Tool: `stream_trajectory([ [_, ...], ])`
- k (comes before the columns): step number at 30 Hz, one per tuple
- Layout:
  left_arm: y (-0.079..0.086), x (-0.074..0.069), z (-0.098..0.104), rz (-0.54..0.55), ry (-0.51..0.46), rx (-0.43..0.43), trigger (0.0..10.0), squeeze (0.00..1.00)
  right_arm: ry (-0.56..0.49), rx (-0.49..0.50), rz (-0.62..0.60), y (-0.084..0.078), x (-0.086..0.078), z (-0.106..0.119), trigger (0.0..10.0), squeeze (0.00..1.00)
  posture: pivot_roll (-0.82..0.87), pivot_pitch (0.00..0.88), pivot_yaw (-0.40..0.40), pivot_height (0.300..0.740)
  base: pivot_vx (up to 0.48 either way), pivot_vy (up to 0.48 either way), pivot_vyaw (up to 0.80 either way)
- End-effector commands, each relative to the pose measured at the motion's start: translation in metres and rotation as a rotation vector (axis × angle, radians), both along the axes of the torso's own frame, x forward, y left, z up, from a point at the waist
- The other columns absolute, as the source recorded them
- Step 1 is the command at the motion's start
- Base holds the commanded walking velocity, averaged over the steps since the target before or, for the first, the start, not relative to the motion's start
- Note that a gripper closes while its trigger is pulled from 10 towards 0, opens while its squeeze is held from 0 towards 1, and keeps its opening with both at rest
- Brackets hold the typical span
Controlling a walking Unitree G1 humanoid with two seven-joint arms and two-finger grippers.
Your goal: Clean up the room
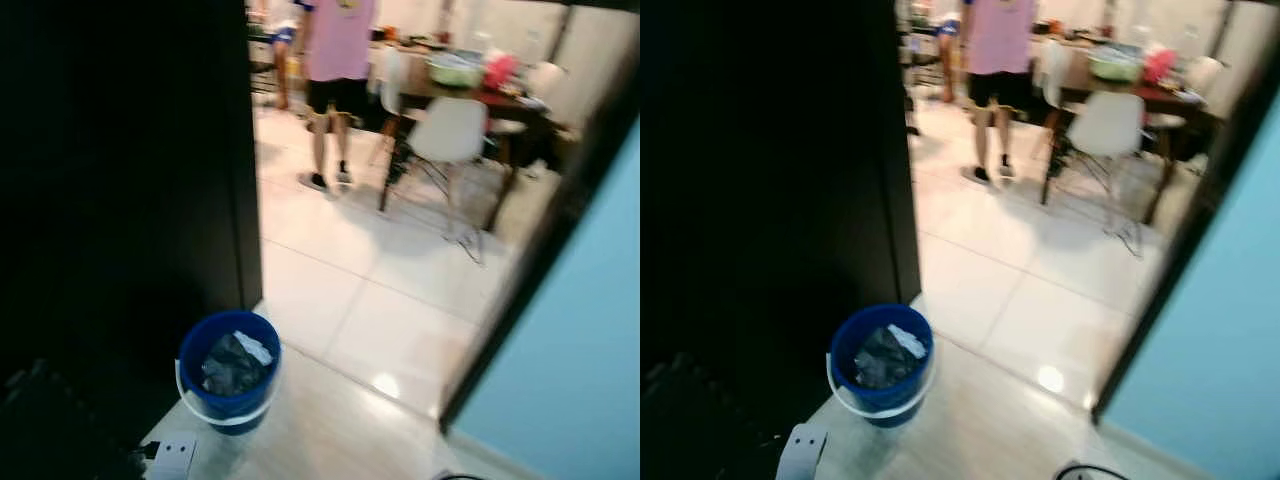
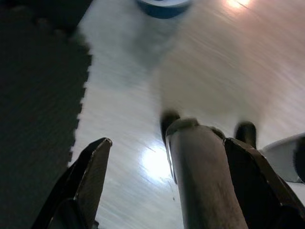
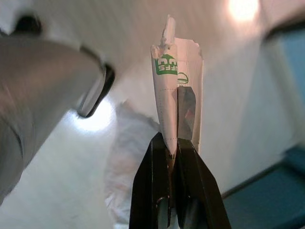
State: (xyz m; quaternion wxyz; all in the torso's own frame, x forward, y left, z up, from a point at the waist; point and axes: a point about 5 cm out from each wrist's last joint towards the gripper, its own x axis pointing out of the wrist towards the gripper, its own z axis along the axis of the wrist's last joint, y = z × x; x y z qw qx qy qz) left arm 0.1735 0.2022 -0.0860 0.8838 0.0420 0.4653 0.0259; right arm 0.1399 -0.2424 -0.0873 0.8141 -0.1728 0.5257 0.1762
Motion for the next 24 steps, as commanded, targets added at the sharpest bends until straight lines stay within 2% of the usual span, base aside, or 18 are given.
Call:
stream_trajectory([
  [1, 0.004, -0.004, -0.001, 0.007, 0.019, 0.009, 10.0, 0.0, -0.025, 0.016, 0.013, 0.008, 0.006, 0.0, 10.0, 0.0, -0.02, 0.0, -0.069, 0.74, 0.48, 0.0, 0.79],
  [2, 0.004, -0.004, -0.001, 0.007, 0.017, 0.009, 10.0, 0.0, -0.045, 0.0, 0.023, 0.006, 0.012, 0.003, 10.0, 0.0, -0.02, 0.0, -0.069, 0.74, 0.48, 0.0, 0.79],
  [4, 0.004, -0.004, -0.001, 0.007, 0.017, 0.009, 10.0, 0.0, -0.045, 0.0, 0.023, 0.006, 0.012, 0.003, 10.0, 0.0, -0.02, 0.0, -0.069, 0.74, 0.48, 0.0, 0.79],
  [7, 0.005, -0.004, -0.001, 0.006, 0.017, 0.009, 10.0, 0.0, -0.074, -0.014, 0.035, 0.004, 0.02, 0.007, 10.0, 0.0, -0.01, 0.0, -0.07, 0.74, 0.48, 0.0, 0.79],
  [8, 0.005, -0.004, -0.001, 0.004, 0.018, 0.009, 10.0, 0.0, -0.104, -0.02, 0.043, 0.003, 0.03, 0.012, 10.0, 0.0, -0.01, 0.0, -0.07, 0.74, 0.48, 0.0, 0.79],
  [9, 0.005, -0.004, -0.001, 0.004, 0.018, 0.009, 10.0, 0.0, -0.104, -0.02, 0.043, 0.003, 0.03, 0.012, 10.0, 0.0, -0.01, 0.0, -0.07, 0.74, 0.48, 0.0, 0.79],
  [10, 0.005, -0.005, -0.002, 0.005, 0.02, 0.011, 10.0, 0.0, -0.188, -0.021, 0.069, 0.006, 0.059, 0.026, 10.0, 0.0, -0.01, 0.0, -0.072, 0.74, 0.337, 0.0, 0.79],
  [11, 0.005, -0.005, -0.002, 0.005, 0.02, 0.011, 10.0, 0.0, -0.188, -0.021, 0.069, 0.006, 0.059, 0.026, 10.0, 0.0, -0.01, 0.0, -0.072, 0.74, 0.337, 0.0, 0.79],
  [12, 0.005, -0.006, -0.002, 0.005, 0.026, 0.016, 10.0, 0.0, -0.224, -0.017, 0.084, 0.009, 0.071, 0.032, 10.0, 0.0, 0.0, 0.0, -0.071, 0.74, 0.277, 0.0, 0.79],
  [13, 0.005, -0.006, -0.002, 0.005, 0.026, 0.016, 10.0, 0.0, -0.224, -0.017, 0.084, 0.009, 0.071, 0.032, 10.0, 0.0, 0.0, 0.0, -0.071, 0.74, 0.277, 0.0, 0.79],
  [15, 0.004, -0.007, -0.003, -0.006, 0.036, 0.011, 10.0, 0.0, -0.276, 0.014, 0.122, 0.023, 0.095, 0.044, 10.0, 0.0, 0.0, 0.0, -0.072, 0.74, 0.0, 0.0, 0.79],
  [16, 0.004, -0.007, -0.003, -0.006, 0.036, 0.011, 10.0, 0.0, -0.276, 0.014, 0.122, 0.023, 0.095, 0.044, 10.0, 0.0, 0.0, 0.0, -0.072, 0.74, 0.0, 0.0, 0.79],
  [18, 0.002, -0.007, -0.003, -0.051, 0.048, 0.014, 10.0, 0.0, -0.296, 0.017, 0.147, 0.037, 0.111, 0.052, 10.0, 0.0, 0.01, 0.0, -0.073, 0.74, 0.0, -0.48, 0.0],
  [21, 0.002, -0.007, -0.003, -0.051, 0.048, 0.014, 10.0, 0.0, -0.296, 0.017, 0.147, 0.037, 0.111, 0.052, 10.0, 0.0, 0.01, 0.0, -0.073, 0.74, 0.0, -0.48, 0.0],
  [24, -0.001, -0.005, -0.003, -0.054, 0.044, 0.001, 10.0, 0.0, -0.325, -0.02, 0.177, 0.048, 0.126, 0.06, 10.0, 0.0, 0.01, 0.0, -0.077, 0.74, 0.0, -0.48, 0.0],
])
